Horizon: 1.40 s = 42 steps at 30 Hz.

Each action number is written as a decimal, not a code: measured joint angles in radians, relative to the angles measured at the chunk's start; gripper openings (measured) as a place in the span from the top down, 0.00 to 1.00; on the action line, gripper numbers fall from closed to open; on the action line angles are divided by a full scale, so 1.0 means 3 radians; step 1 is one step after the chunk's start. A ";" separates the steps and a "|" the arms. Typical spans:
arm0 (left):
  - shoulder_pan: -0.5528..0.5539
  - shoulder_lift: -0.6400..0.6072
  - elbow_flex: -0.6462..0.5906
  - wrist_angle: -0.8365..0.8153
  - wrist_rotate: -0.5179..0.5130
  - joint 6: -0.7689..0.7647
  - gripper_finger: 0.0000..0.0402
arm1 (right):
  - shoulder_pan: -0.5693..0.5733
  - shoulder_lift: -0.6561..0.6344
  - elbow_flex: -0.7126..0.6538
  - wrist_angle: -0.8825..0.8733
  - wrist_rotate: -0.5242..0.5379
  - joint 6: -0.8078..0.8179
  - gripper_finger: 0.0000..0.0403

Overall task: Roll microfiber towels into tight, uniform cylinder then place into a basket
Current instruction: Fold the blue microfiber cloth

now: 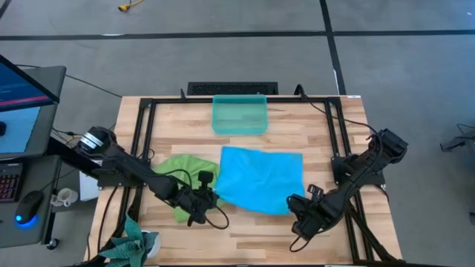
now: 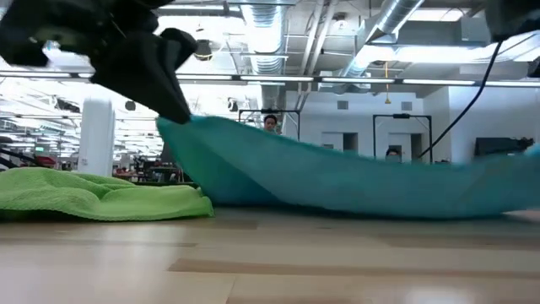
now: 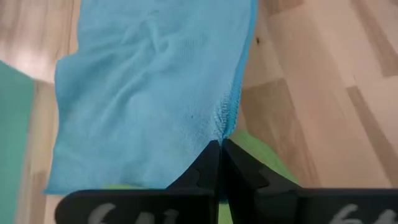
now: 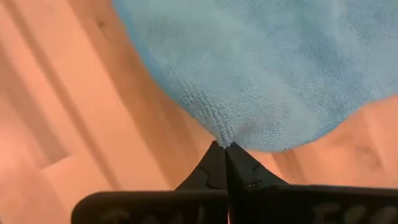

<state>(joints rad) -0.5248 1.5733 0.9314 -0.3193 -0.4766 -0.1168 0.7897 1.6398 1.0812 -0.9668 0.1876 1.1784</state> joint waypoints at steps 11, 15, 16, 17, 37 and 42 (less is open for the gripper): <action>-0.0242 -0.0112 0.0001 -0.0353 0.0020 -0.0533 1.00 | 0.0253 0.0000 0.0093 0.0101 -0.0046 0.0415 0.99; -0.0240 -0.0112 0.0004 -0.0401 -0.0194 -0.0527 1.00 | 0.0283 0.0000 0.0093 -0.0026 0.0052 0.0438 0.99; -0.0222 -0.0112 0.0004 -0.0401 -0.0271 -0.0494 1.00 | 0.0261 0.0000 0.0093 -0.0101 0.0081 0.0437 0.99; -0.0203 -0.0112 0.0004 -0.0402 -0.0342 -0.0457 1.00 | 0.0230 0.0000 0.0093 -0.0180 0.0096 0.0437 0.99; 0.0253 -0.0113 0.0147 -0.0679 -0.0908 -0.0467 1.00 | -0.0426 0.0000 0.0093 -0.1018 -0.0052 -0.0383 0.99; 0.0259 -0.0116 0.0249 -0.0740 -0.0911 -0.0438 1.00 | -0.0572 0.0000 0.0092 -0.1091 0.0142 -0.0459 0.99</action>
<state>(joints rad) -0.4470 1.5387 1.0060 -0.5413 -0.7498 -0.2481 0.6182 1.6398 1.1088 -1.2941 0.2303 1.0406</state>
